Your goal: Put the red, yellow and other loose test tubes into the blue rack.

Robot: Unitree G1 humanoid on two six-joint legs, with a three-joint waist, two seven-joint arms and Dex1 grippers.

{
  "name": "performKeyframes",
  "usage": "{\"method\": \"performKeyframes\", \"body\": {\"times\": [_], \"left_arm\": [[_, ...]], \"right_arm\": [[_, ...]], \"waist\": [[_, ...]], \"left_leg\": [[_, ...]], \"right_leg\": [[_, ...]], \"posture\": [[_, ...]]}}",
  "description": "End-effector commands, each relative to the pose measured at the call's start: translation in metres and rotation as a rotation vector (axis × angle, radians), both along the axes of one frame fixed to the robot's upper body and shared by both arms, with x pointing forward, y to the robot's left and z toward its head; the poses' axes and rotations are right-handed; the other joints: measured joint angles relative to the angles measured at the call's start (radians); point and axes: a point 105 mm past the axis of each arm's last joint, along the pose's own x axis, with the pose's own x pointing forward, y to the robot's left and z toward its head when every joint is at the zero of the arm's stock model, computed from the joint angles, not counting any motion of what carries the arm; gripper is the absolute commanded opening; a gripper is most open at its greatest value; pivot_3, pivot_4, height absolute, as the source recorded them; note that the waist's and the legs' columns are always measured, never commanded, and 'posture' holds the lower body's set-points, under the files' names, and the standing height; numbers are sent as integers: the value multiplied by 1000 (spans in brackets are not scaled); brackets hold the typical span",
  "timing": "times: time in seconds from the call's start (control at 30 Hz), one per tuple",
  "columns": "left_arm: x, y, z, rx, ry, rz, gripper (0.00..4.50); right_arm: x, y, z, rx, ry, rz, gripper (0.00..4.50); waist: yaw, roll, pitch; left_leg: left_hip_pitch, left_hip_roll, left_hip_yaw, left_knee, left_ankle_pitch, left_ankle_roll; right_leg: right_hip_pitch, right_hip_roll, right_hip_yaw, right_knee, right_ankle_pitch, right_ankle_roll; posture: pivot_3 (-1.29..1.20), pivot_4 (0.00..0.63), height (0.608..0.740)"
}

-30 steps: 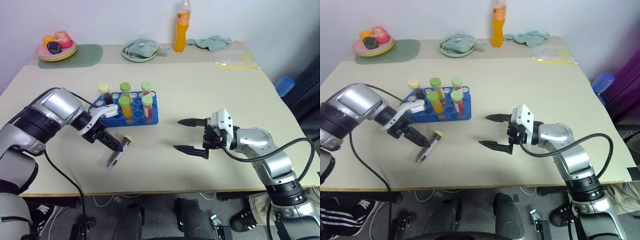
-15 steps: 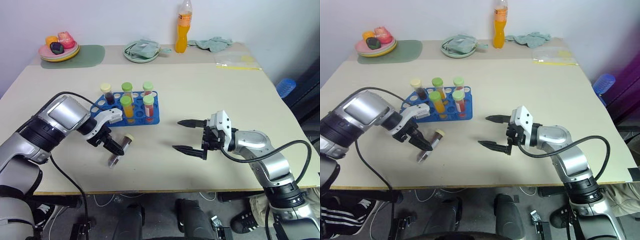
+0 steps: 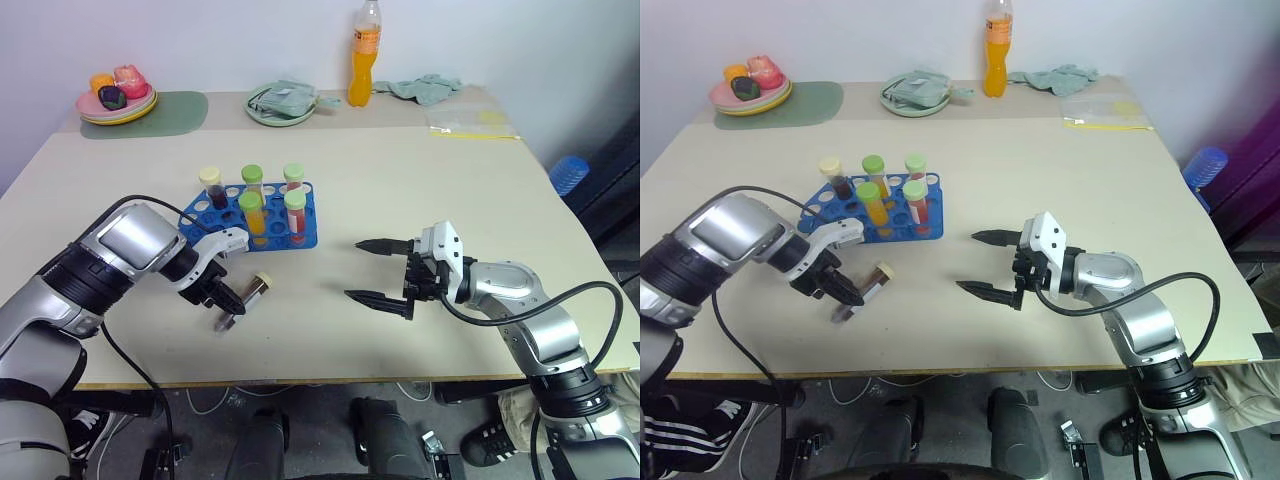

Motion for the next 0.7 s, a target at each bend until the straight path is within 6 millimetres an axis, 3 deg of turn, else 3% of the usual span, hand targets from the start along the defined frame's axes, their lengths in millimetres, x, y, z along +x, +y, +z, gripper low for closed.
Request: {"method": "performKeyframes", "body": {"times": [0.03,0.2,0.4,0.53,0.6,0.7], "left_arm": [[2,3,25,-65,-135,-62,788],[-2,8,39,-52,-369,-176,788],[4,6,61,-145,-745,-165,788],[-5,-4,67,-328,-1004,-244,788],[-9,-3,71,-404,-1167,-194,788],[-18,6,80,-577,-1255,-5,788]], "right_arm": [[-2,3,14,15,-62,16,4500],[-3,0,13,10,-61,9,4500],[-5,-4,14,2,-36,19,4500],[0,-7,15,-3,-43,8,4500],[2,-6,18,3,-50,7,4500],[4,-7,21,-4,-56,11,4500]], "waist": [[-4,0,0],[-1,0,0],[4,0,0],[4,0,0],[4,0,0],[4,-1,-1]], "left_leg": [[0,0,0,0,0,0],[0,0,0,-1,0,0],[-1,0,0,1,0,0],[0,0,1,0,0,0],[0,0,1,0,0,0],[0,0,1,0,0,0]], "right_leg": [[0,0,0,0,0,0],[-2,0,0,0,1,-2],[-1,0,0,0,1,-2],[-1,-1,1,0,1,-3],[-1,-1,1,0,2,-3],[-1,-1,1,0,2,-4]], "posture": [[0,150,740],[0,150,740],[0,150,740],[0,150,740],[0,150,740],[0,150,740]]}}
